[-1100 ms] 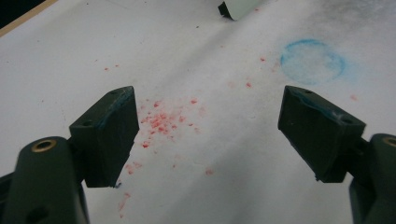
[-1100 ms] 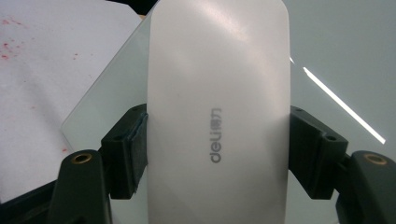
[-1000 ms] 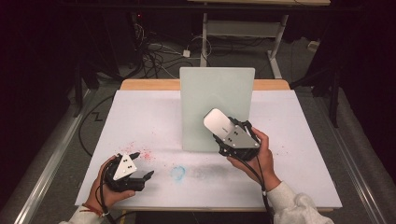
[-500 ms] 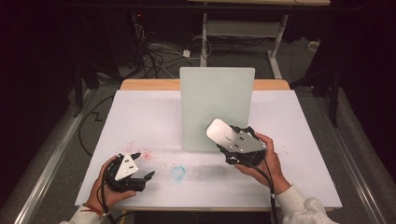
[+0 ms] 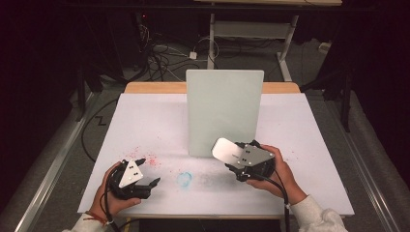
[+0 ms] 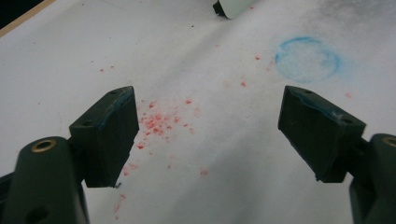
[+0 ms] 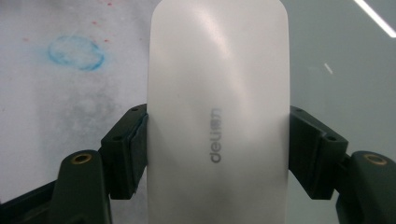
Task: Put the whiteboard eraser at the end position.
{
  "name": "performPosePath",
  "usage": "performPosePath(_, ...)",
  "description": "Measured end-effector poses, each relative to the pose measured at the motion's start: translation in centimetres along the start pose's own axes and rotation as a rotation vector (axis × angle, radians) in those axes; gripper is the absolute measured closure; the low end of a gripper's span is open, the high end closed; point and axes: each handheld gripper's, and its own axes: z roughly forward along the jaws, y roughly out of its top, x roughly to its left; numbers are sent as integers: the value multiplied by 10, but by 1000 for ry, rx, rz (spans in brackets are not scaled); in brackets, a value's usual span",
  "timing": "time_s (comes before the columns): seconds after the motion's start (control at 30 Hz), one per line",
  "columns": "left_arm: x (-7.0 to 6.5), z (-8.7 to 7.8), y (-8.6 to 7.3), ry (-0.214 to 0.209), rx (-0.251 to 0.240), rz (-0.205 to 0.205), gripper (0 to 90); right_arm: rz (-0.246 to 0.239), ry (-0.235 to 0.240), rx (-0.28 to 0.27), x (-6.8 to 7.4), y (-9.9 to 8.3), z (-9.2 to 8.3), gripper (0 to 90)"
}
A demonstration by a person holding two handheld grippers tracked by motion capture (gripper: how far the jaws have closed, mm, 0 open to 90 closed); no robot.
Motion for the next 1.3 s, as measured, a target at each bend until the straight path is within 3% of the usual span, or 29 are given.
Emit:
performPosePath(0.43, -1, 0, 1, -4, -2, 5, 194, -72, 159, 83, 12, -2, 9, 310)
performPosePath(0.47, -1, 0, 1, -4, -2, 6, 194, -59, 165, 92, 14, -2, 10, 310)
performPosePath(0.53, -1, 0, 1, -3, -1, 5, 194, -86, 193, 104, 15, -2, 12, 310)
performPosePath(0.63, -2, 0, 1, -3, 0, 5, 194, -69, 224, 121, 20, -2, 15, 309)
performPosePath(0.7, -2, 0, 1, -5, 1, 5, 194, -89, 241, 129, 22, -2, 19, 309)
performPosePath(0.93, -1, 1, 0, -8, 4, 5, 194, -93, 314, 168, 25, -3, 28, 309)
performPosePath(1.3, -1, 2, 0, -9, 13, 9, 194, -99, 335, 193, 31, -1, 36, 308)
